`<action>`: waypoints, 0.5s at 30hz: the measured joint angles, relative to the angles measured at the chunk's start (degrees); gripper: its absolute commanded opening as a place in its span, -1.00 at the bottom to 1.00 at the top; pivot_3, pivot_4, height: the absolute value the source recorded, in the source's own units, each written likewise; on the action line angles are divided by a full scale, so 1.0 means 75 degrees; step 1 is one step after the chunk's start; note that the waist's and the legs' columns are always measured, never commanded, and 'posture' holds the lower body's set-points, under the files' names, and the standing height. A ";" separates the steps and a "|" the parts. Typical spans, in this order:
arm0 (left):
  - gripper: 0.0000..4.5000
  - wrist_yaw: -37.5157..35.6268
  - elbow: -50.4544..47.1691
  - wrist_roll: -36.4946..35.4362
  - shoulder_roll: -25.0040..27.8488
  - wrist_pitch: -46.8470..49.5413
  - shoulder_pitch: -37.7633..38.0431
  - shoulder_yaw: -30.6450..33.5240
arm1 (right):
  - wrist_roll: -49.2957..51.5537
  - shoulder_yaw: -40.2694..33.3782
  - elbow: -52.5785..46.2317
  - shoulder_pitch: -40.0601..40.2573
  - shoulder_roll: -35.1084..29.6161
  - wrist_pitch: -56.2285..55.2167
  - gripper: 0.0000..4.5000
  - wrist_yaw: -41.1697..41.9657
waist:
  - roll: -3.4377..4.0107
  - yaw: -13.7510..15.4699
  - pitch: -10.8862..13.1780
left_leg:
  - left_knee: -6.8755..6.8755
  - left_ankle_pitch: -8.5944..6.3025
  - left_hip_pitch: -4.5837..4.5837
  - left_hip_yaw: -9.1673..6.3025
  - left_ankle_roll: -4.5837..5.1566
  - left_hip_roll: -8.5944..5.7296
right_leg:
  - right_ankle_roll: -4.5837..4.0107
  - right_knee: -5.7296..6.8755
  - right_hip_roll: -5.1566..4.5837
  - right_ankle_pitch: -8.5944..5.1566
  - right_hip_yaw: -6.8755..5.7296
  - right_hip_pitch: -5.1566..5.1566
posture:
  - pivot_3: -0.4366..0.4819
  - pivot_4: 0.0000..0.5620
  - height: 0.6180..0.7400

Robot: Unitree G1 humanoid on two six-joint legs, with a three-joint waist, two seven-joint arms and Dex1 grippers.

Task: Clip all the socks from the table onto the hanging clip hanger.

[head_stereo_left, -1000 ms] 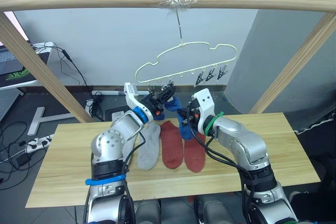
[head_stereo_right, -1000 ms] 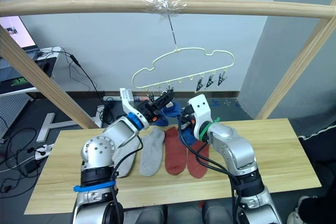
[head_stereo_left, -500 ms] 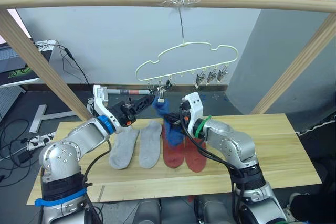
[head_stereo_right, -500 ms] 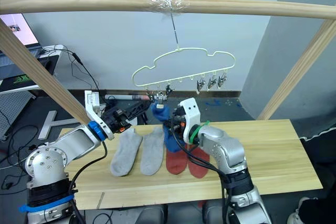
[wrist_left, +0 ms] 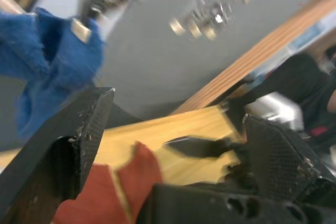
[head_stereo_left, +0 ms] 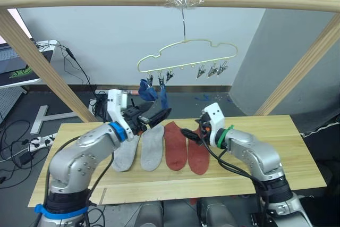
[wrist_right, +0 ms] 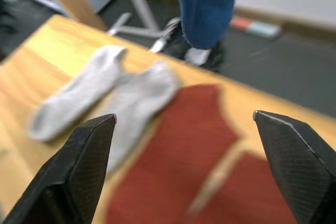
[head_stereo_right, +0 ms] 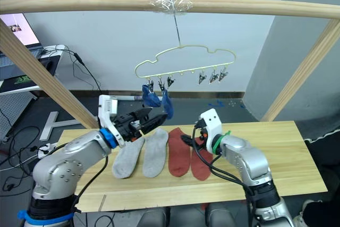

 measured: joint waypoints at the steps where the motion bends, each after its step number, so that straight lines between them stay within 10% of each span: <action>1: 0.74 0.0007 0.0079 0.0337 -0.0223 -0.0363 -0.0022 -0.0177 | -0.0027 -0.0022 -0.0209 0.0014 -0.0116 -0.0106 1.00 0.0030 | 0.0000 0.0000 0.0000 | 0.0000 0.0000 0.0000 0.0001 0.0000 0.0000 | 0.0000 0.0000 0.0000 0.0000 0.0001 0.0001 | 0.37 -0.44 1.00; 5: 0.24 0.0114 0.0864 0.1544 -0.0999 -0.1562 -0.0377 -0.0909 | 0.0013 -0.0264 -0.0901 0.0090 -0.0511 -0.0270 1.00 0.0140 | -0.0001 -0.0010 -0.0001 | 0.0004 0.0000 -0.0002 0.0001 0.0001 -0.0002 | 0.0002 0.0000 0.0001 0.0001 0.0002 0.0002 | 0.31 -0.45 1.00; 15: -0.01 0.0669 0.2905 0.3771 -0.2109 -0.3672 -0.1113 -0.1571 | 0.0245 -0.0909 -0.1769 0.0267 -0.1085 -0.0204 1.00 0.0259 | -0.0003 -0.0065 0.0000 | 0.0008 0.0000 -0.0002 0.0000 0.0003 -0.0004 | 0.0002 0.0007 0.0002 0.0002 0.0003 0.0004 | 0.20 -0.44 1.00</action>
